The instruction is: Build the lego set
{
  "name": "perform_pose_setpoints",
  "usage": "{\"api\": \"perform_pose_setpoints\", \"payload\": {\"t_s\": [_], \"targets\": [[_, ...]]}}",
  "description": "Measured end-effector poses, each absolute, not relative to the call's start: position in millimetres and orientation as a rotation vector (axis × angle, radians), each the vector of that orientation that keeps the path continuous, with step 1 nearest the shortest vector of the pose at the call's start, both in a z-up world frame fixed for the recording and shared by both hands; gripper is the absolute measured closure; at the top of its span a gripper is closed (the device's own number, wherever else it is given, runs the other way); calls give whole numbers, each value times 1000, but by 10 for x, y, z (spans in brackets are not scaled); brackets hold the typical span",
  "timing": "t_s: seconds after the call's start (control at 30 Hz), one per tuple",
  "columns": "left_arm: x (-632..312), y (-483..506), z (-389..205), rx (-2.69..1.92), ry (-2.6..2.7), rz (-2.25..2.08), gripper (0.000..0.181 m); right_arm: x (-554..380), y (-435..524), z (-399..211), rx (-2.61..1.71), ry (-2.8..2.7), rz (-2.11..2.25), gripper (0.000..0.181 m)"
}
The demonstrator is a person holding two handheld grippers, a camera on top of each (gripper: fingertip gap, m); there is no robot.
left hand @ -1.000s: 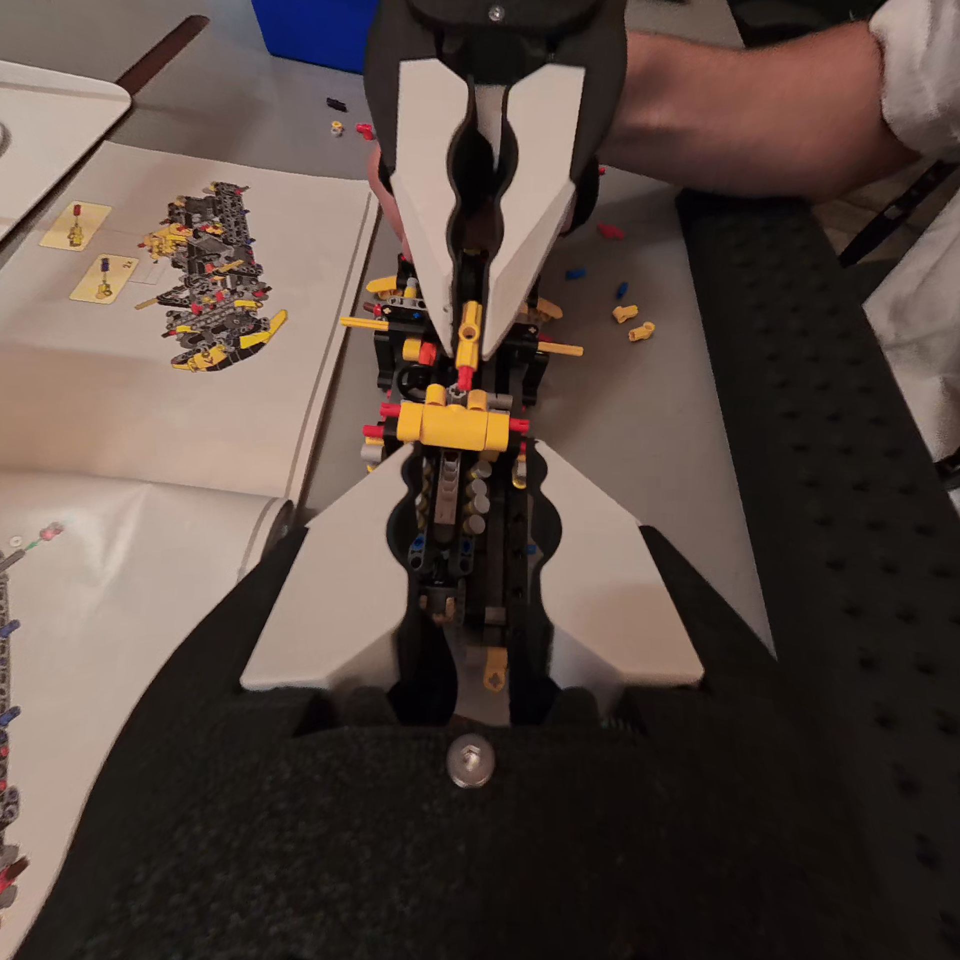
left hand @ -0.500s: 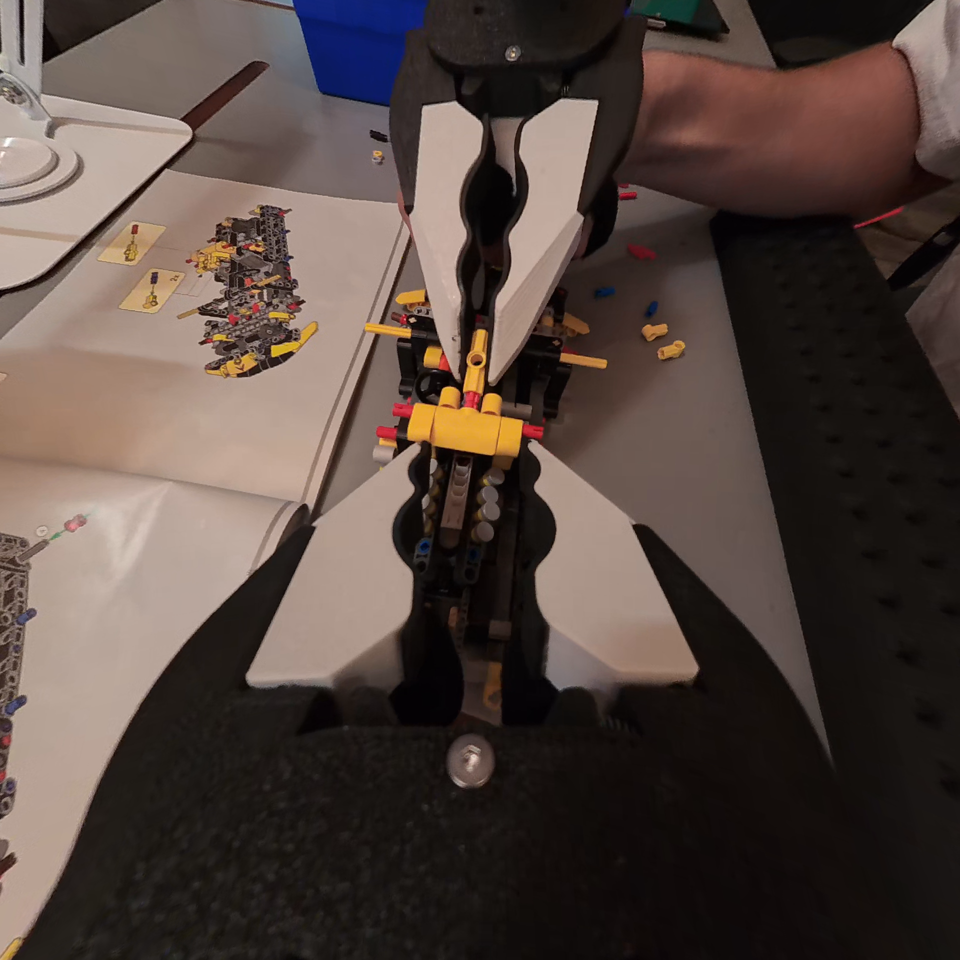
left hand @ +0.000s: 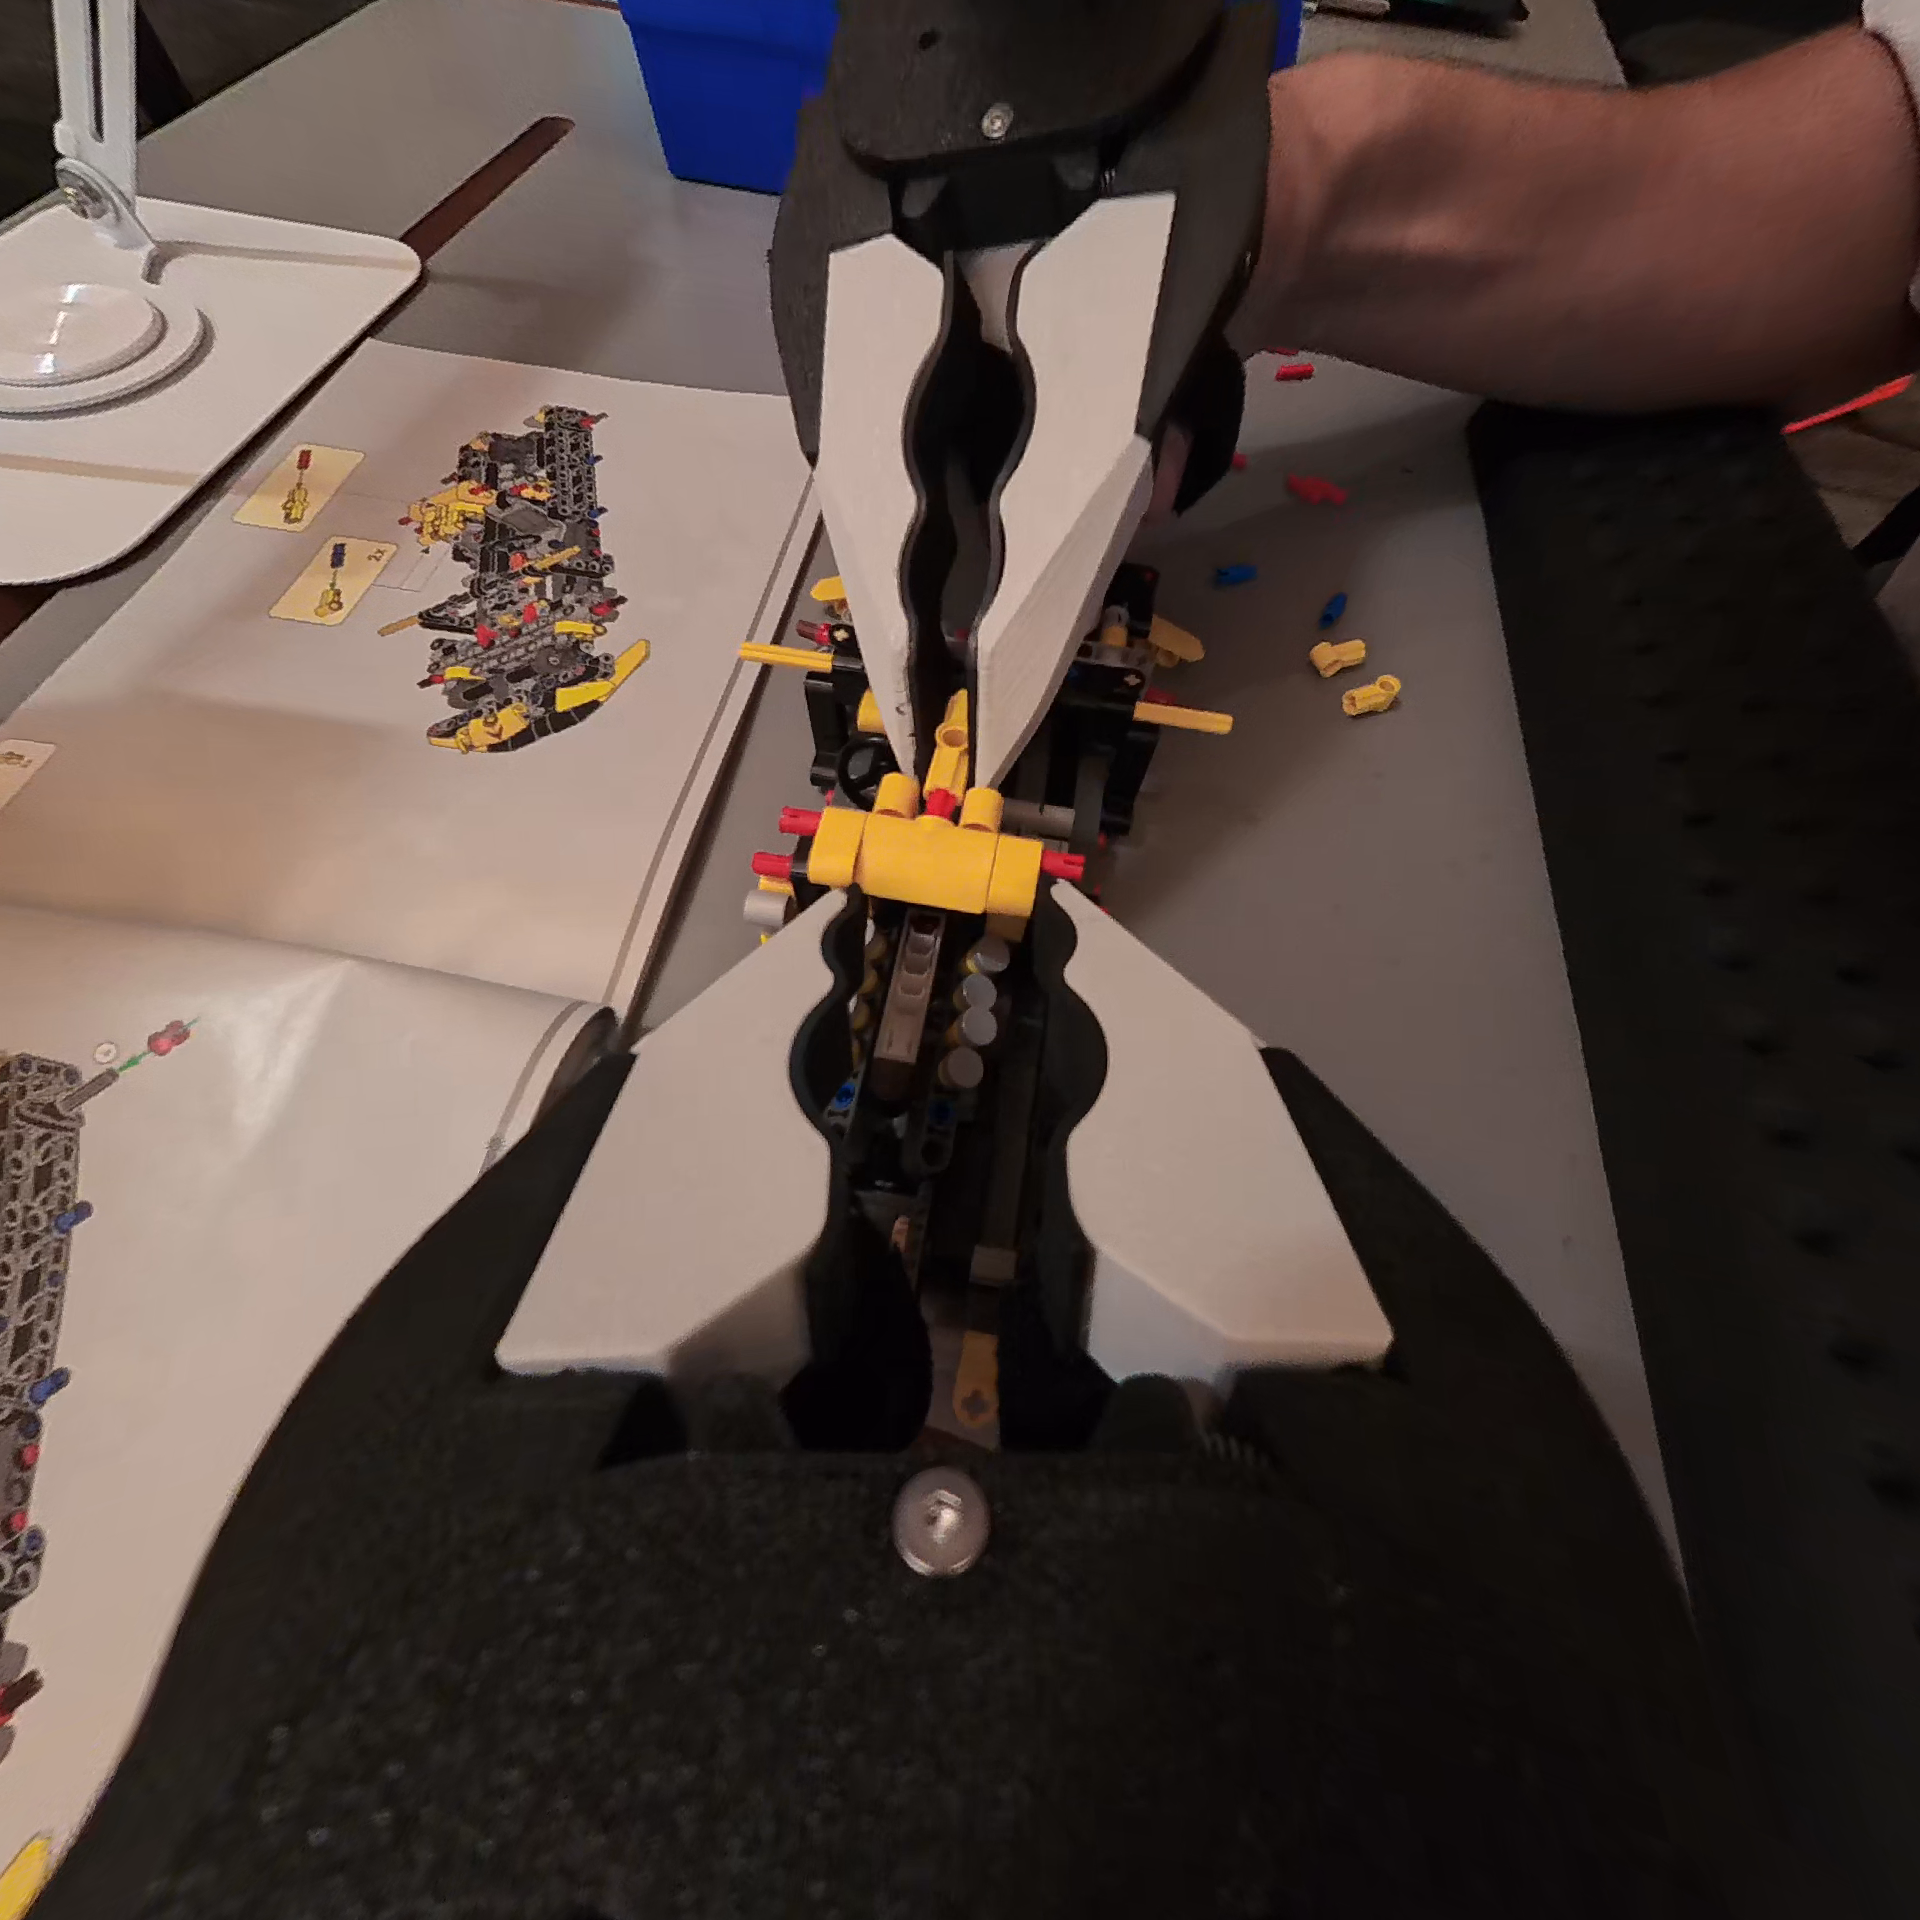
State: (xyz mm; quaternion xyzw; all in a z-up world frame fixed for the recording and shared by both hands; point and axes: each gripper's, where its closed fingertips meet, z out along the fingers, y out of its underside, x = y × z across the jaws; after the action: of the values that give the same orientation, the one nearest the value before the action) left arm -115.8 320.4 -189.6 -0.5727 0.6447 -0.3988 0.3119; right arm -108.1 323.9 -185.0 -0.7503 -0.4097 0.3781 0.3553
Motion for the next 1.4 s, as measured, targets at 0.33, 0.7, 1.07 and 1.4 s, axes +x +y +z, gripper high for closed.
{"api": "perform_pose_setpoints", "payload": {"t_s": [0.33,0.7,1.07,1.4], "targets": [[-1147,3183,-1901,-1504,1712,-1033,150,-1069,3217,-1841,-1910,-1097,934,174],[-1135,3178,-1901,-1502,1711,-1033,149,-932,3152,-1863,-1869,-1166,792,173],[-1118,3162,-1900,-1493,1705,-1042,151,-909,3180,-1902,-1895,-1168,787,175],[-1106,3121,-1909,-1496,1726,-1043,152,-962,3173,-1710,-1852,-1097,881,175]]}}
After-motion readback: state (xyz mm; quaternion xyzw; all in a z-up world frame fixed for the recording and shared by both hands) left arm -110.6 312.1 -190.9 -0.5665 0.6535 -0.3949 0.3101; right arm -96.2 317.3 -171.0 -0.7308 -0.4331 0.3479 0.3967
